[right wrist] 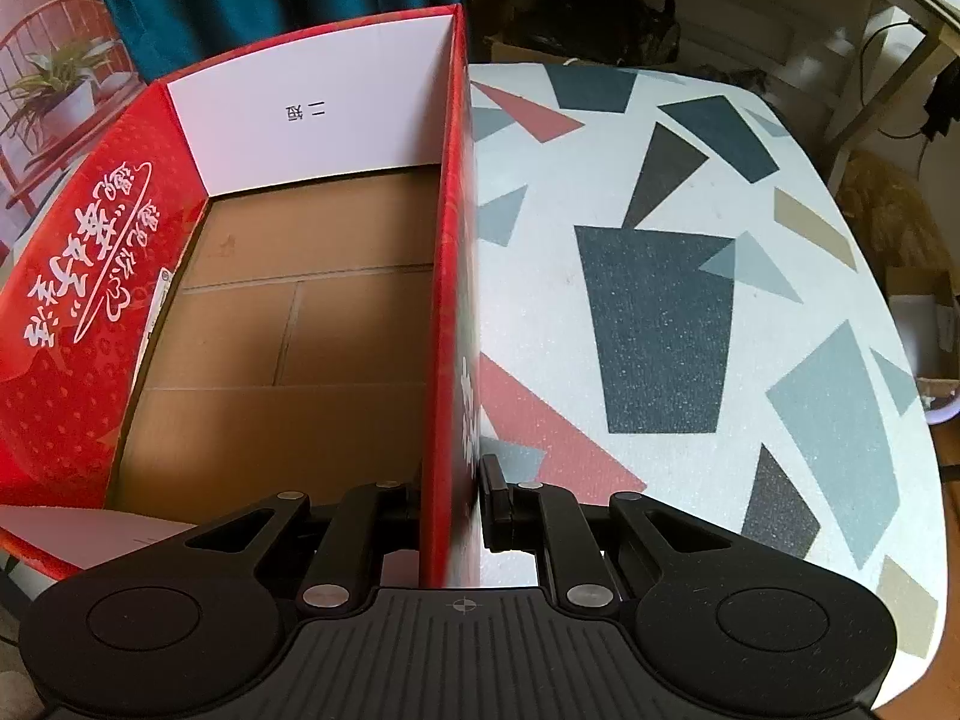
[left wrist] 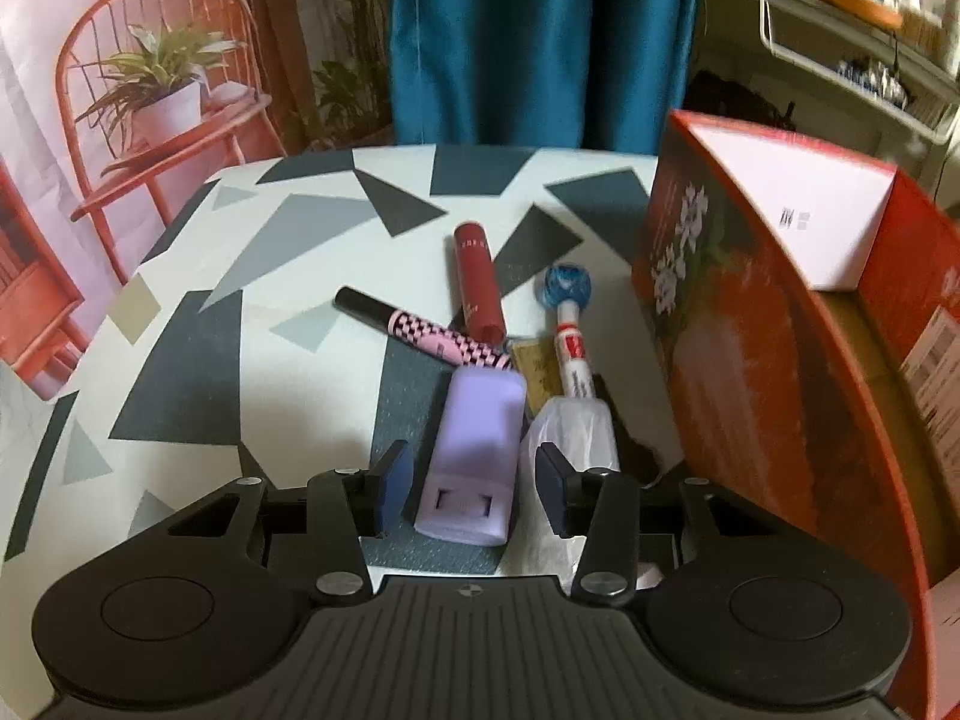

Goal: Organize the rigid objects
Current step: 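Lower the left tool onto the clear plastic case and close on it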

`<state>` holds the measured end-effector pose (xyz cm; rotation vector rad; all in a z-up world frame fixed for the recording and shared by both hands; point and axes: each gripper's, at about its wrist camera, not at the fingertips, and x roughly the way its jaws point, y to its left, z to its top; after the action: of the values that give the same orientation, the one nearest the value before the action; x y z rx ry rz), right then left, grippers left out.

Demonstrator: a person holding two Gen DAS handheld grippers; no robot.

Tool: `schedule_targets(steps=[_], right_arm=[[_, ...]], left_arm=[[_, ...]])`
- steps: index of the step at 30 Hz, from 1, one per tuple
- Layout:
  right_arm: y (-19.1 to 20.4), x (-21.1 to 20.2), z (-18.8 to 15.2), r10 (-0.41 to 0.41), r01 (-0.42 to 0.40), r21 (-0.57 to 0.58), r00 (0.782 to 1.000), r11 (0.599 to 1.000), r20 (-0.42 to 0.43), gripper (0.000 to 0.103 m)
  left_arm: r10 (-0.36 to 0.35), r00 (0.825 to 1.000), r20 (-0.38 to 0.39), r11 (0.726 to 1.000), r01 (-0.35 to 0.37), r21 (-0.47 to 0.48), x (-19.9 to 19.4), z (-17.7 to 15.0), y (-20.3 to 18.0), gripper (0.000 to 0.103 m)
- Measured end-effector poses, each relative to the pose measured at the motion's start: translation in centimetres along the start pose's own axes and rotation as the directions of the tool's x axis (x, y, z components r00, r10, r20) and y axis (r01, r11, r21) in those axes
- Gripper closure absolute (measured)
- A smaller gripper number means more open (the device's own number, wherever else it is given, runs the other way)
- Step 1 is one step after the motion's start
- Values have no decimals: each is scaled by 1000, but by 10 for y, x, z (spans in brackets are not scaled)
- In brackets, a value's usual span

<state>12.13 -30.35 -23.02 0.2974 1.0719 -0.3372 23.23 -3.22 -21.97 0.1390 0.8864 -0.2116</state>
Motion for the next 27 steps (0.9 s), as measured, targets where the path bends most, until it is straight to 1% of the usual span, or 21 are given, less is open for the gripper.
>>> schedule_targets(steps=[4, 7, 8, 11, 15, 16, 17, 18, 23, 27], right_arm=[[0, 0, 0, 1, -1, -3, 1000, 1000, 9, 91], [0, 0, -1, 1, -1, -5, 1000, 1000, 15, 91], [0, -1, -1, 1, -1, -6, 1000, 1000, 15, 91], [0, -1, -1, 1, -1, -6, 1000, 1000, 15, 91], [1, -1, 0, 0, 0, -6, 1000, 1000, 17, 91], [1, -1, 0, 0, 0, -7, 1000, 1000, 18, 91], [1, -1, 0, 0, 0, -6, 1000, 1000, 19, 91], [1, -1, -1, 0, 0, -4, 1000, 1000, 22, 91], [1, -2, -1, 2, -2, -4, 1000, 1000, 26, 91], [2, -1, -1, 2, -2, -6, 1000, 1000, 26, 91]], left_arm=[[-50, 998, 24, 997, 51, -56, -5, 5, 5, 55], [-108, 994, 22, 993, 109, -49, -2, 5, -1, 55], [-117, 993, 20, 992, 118, -39, 1, 4, -4, 55], [-111, 994, -2, 994, 111, -13, 8, 0, -10, 55], [-139, 990, -10, 990, 138, -36, 13, -7, -4, 56], [-145, 989, -4, 989, 145, -31, 13, -9, -4, 58], [-146, 989, 7, 989, 146, -22, 11, -11, -5, 69], [-147, 989, 7, 989, 148, -15, 12, -11, -6, 75], [-158, 987, 20, 987, 158, -5, 14, -12, -7, 75], [-138, 990, -20, 990, 138, 4, 25, -15, -9, 75]])
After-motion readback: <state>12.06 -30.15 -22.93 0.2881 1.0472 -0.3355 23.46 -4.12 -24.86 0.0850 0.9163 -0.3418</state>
